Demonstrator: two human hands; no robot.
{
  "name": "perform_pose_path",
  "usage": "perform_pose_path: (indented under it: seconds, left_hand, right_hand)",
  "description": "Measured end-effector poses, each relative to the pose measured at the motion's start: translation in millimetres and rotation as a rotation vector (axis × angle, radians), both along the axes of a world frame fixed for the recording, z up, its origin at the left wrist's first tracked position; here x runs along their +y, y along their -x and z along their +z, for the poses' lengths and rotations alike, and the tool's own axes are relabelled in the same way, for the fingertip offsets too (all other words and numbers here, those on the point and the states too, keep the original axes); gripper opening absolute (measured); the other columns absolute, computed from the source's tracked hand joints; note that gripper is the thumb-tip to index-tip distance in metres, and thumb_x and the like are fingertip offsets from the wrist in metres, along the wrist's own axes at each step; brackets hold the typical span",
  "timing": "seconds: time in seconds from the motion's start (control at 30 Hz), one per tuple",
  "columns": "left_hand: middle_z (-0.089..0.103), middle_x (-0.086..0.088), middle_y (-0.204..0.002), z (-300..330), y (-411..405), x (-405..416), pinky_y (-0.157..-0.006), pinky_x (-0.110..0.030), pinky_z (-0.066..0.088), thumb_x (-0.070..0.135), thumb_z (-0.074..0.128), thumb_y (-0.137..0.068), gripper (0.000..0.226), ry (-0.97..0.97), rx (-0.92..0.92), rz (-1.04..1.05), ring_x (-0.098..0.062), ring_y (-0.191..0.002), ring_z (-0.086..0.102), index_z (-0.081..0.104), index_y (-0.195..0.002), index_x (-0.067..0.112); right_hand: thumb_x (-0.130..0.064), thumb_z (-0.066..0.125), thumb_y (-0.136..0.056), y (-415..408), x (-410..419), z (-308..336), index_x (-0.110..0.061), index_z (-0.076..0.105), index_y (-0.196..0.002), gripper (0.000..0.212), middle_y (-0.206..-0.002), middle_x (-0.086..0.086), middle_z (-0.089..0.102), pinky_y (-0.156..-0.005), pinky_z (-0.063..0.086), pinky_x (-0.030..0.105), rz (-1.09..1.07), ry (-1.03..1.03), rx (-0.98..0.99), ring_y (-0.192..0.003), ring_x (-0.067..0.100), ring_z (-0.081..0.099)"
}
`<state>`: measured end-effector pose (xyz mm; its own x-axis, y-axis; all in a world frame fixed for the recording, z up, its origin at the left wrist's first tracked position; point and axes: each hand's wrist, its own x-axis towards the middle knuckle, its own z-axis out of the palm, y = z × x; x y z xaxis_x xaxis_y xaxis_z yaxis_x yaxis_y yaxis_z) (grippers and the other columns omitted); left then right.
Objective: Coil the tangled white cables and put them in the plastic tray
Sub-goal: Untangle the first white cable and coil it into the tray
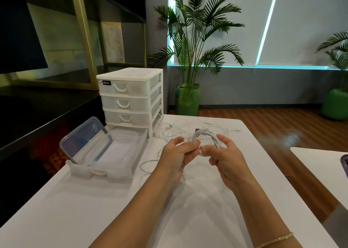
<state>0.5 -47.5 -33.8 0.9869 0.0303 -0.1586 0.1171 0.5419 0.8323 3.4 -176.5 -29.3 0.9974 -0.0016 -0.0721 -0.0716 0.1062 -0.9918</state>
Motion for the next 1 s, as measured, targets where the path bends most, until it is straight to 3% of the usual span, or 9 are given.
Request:
perform_pose_path:
  seconds: [0.1,0.2,0.3,0.33,0.5,0.7,0.87,1.0]
  left_hand:
    - [0.07,-0.005,-0.07,0.2,-0.3,4.3,-0.047,-0.014,0.053,-0.003,0.07,-0.077,0.05,0.082,0.03,-0.01,-0.01,-0.051,0.066,0.048,-0.122,-0.003]
    - [0.065,-0.001,-0.056,-1.0,-0.6,4.8,-0.044,-0.013,0.052,-0.002,0.068,-0.079,0.038,0.095,0.037,-0.026,-0.008,-0.047,0.064,0.057,-0.114,-0.01]
    - [0.068,-0.005,-0.063,0.3,1.4,4.1,-0.046,-0.014,0.053,-0.002,0.066,-0.08,0.016,0.089,0.034,-0.041,-0.011,-0.052,0.067,0.056,-0.093,0.0]
    - [0.069,-0.007,-0.068,1.2,2.3,3.9,-0.047,-0.015,0.053,-0.002,0.066,-0.081,0.019,0.094,0.028,-0.04,-0.011,-0.053,0.067,0.051,-0.091,0.004]
    - [0.067,-0.01,-0.085,4.6,4.0,3.6,-0.047,-0.014,0.052,0.002,0.064,-0.084,0.051,0.014,-0.022,-0.007,-0.011,-0.057,0.067,0.039,-0.127,-0.002]
    - [0.065,-0.012,-0.115,7.5,1.1,6.0,-0.063,-0.018,0.057,0.014,0.067,-0.084,0.038,-0.176,-0.057,0.138,-0.017,-0.084,0.067,0.047,-0.116,0.016]
    - [0.066,-0.009,-0.111,22.5,-6.7,28.4,-0.067,-0.021,0.054,0.017,0.07,-0.082,0.022,-0.23,0.018,0.277,-0.018,-0.094,0.063,0.056,-0.099,0.021]
    - [0.067,-0.007,-0.09,32.6,-13.4,68.8,-0.041,-0.011,0.044,0.008,0.07,-0.08,0.015,-0.186,0.009,0.331,-0.01,-0.071,0.058,0.06,-0.09,0.013]
  right_hand:
    - [-0.019,0.076,-0.073,4.4,3.0,3.2,-0.023,0.034,-0.136,0.075,-0.092,-0.001,0.061,-0.061,0.043,0.02,0.047,0.142,-0.057,-0.074,0.015,0.057]
    - [-0.025,0.072,-0.076,5.5,5.4,2.3,-0.023,0.034,-0.138,0.073,-0.088,0.002,0.065,-0.056,0.043,0.016,0.04,0.204,-0.087,-0.068,0.014,0.057]
    - [-0.029,0.071,-0.076,4.6,4.4,1.3,-0.023,0.034,-0.138,0.072,-0.094,0.009,0.067,-0.056,0.044,0.016,0.01,0.211,-0.104,-0.067,0.014,0.058]
    - [-0.031,0.071,-0.076,4.1,4.3,1.4,-0.023,0.034,-0.138,0.072,-0.096,0.01,0.067,-0.056,0.044,0.017,-0.001,0.206,-0.111,-0.068,0.014,0.058]
    - [-0.032,0.074,-0.073,4.5,9.7,-1.5,-0.023,0.041,-0.13,0.065,-0.086,0.001,0.066,-0.061,0.046,0.02,-0.06,0.138,-0.118,-0.072,0.017,0.06]
    - [-0.027,0.066,-0.082,1.9,5.0,-2.8,-0.018,0.049,-0.12,0.042,-0.09,0.01,0.068,-0.071,0.053,0.029,-0.079,0.053,-0.088,-0.074,0.02,0.061]
    - [-0.028,0.059,-0.088,1.1,8.9,-6.1,-0.018,0.054,-0.113,0.028,-0.096,0.006,0.067,-0.069,0.053,0.03,-0.071,0.109,-0.065,-0.078,0.02,0.061]
    - [-0.022,0.059,-0.089,3.4,12.8,-7.1,-0.015,0.06,-0.105,0.018,-0.09,0.005,0.068,-0.066,0.05,0.029,-0.062,0.104,-0.07,-0.073,0.018,0.058]
